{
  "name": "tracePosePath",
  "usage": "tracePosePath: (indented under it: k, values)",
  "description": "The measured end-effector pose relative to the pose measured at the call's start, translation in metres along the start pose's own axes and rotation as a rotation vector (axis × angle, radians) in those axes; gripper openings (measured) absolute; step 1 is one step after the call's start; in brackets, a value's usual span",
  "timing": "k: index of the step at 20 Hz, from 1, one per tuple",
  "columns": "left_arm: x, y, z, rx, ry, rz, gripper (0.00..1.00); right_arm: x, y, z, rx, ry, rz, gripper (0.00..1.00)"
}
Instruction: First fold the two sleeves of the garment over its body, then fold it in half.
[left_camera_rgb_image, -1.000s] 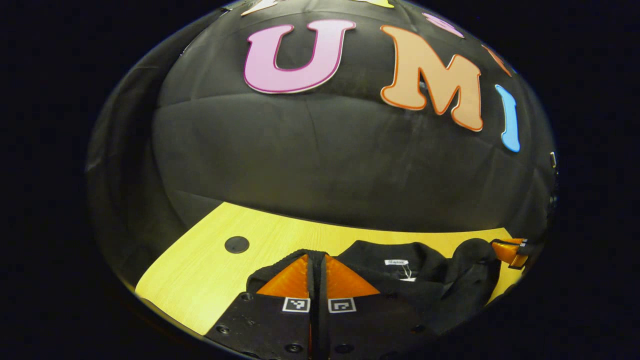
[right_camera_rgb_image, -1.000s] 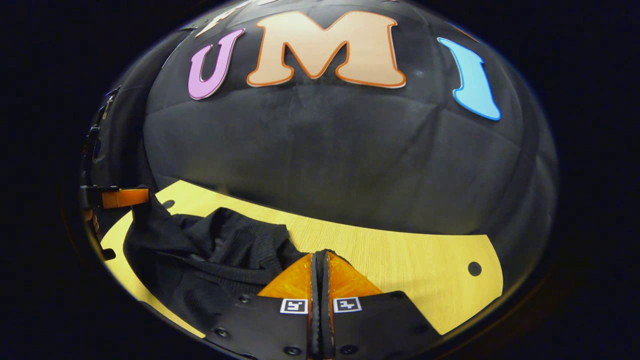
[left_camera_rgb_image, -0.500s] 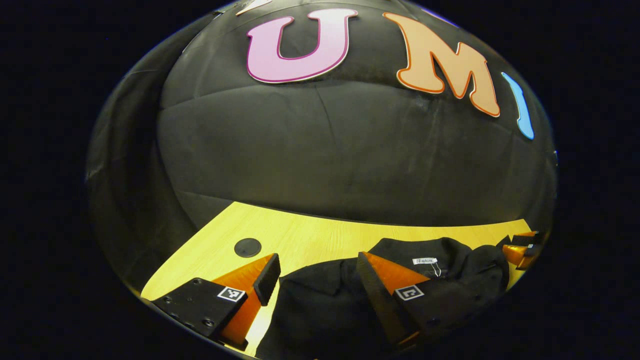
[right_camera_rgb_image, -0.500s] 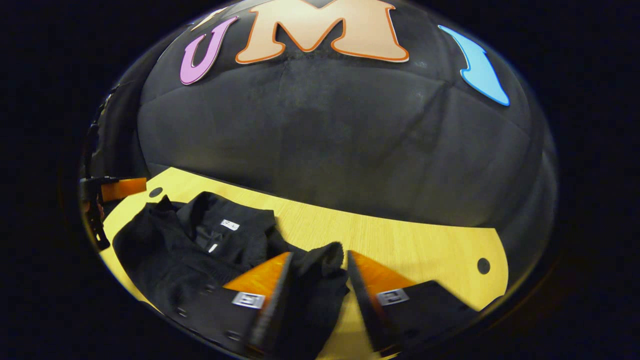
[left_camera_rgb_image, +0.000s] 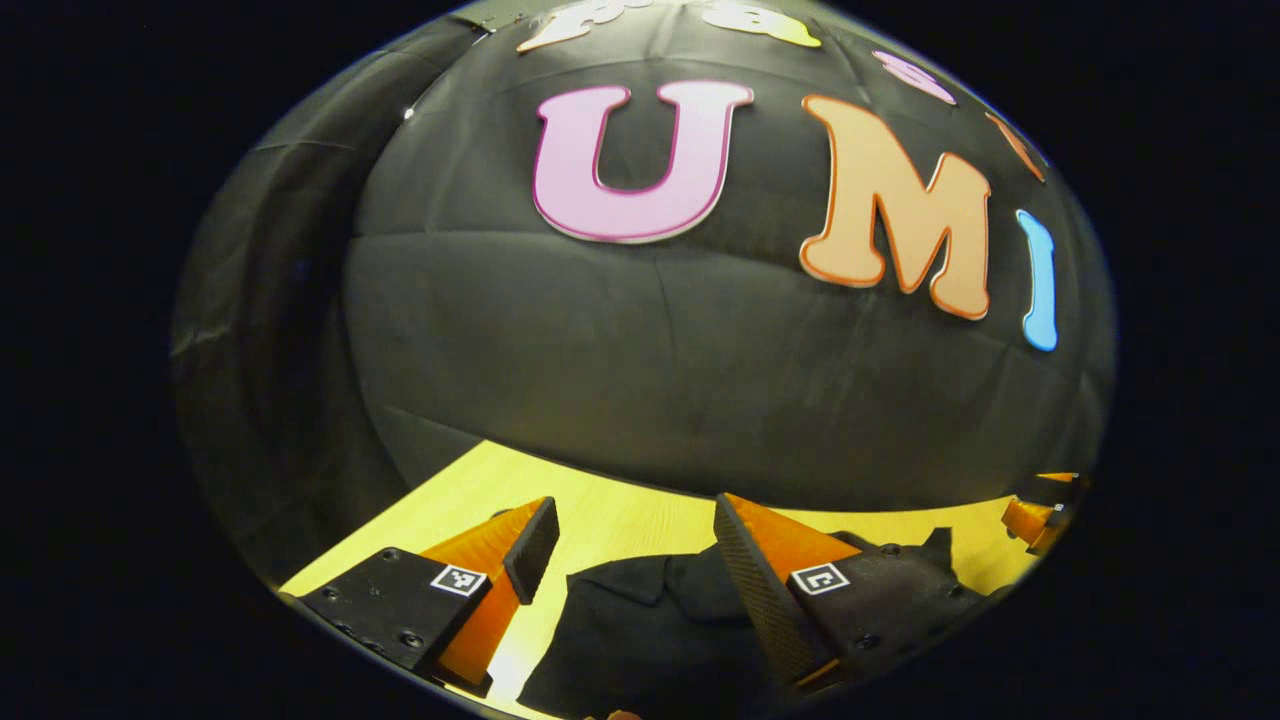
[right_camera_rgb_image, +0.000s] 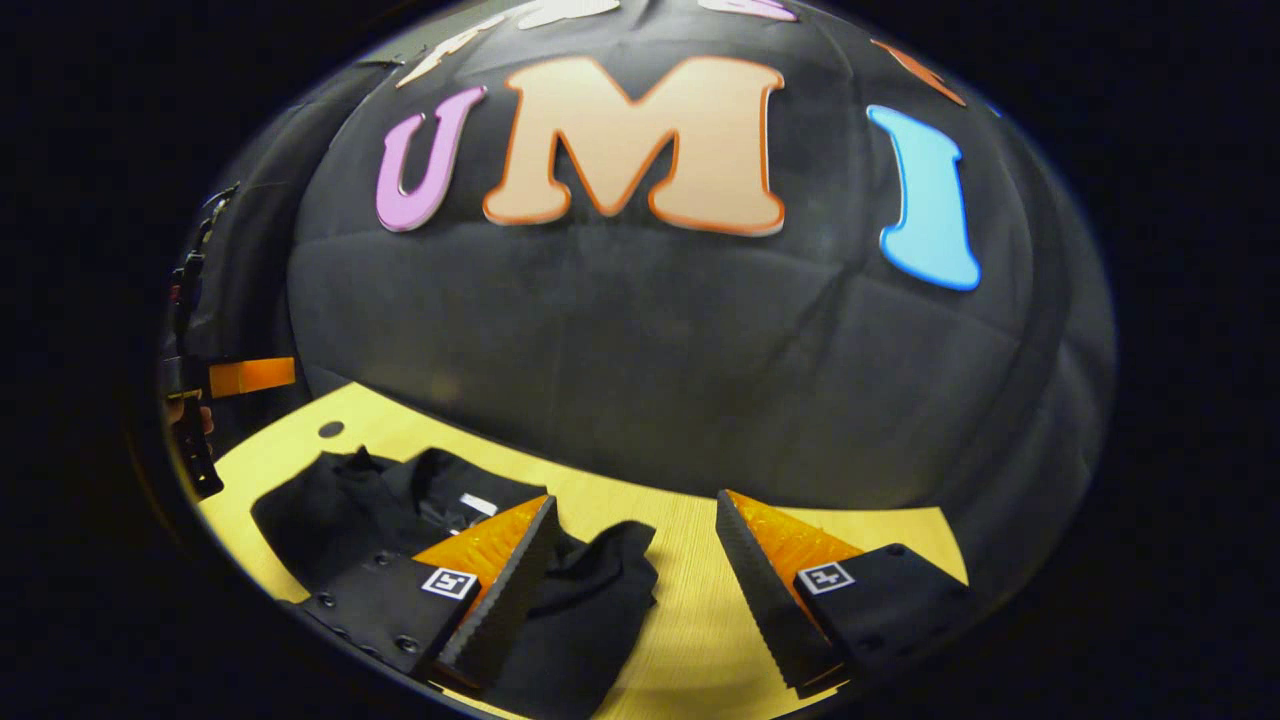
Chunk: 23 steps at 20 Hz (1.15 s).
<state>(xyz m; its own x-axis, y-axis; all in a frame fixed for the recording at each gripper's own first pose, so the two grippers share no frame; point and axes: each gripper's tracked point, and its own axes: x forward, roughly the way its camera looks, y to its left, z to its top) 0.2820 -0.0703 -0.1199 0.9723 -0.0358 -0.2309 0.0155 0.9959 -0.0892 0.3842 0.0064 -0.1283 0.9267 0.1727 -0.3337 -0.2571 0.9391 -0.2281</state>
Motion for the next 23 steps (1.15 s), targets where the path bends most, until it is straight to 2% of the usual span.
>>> tracePosePath:
  k: [5,7,9,13,16,20,23]
  values:
    - [-0.086,-0.004,0.083,0.012,-0.179,-0.036,0.93,-0.119,0.007,0.057,0.079,-0.191,0.004,0.99]
    - [-0.122,-0.003,0.099,0.025,-0.222,-0.045,0.92,-0.164,0.007,0.066,0.094,-0.267,-0.035,0.99]
    - [-0.152,-0.002,0.099,0.028,-0.233,-0.054,0.92,-0.209,0.017,0.060,0.124,-0.317,-0.055,0.99]
    - [-0.207,-0.012,0.071,0.005,-0.199,-0.105,0.92,-0.274,0.060,0.020,0.210,-0.320,-0.022,0.98]
    - [-0.238,-0.012,0.051,0.038,-0.173,-0.121,0.93,-0.312,0.063,-0.002,0.197,-0.326,-0.078,0.98]
    - [-0.265,-0.018,0.028,0.115,-0.155,-0.146,0.92,-0.338,0.072,-0.018,0.213,-0.311,-0.095,0.99]
    - [-0.269,-0.028,0.023,0.093,-0.141,-0.177,0.93,-0.343,0.070,-0.020,0.232,-0.315,-0.120,0.99]
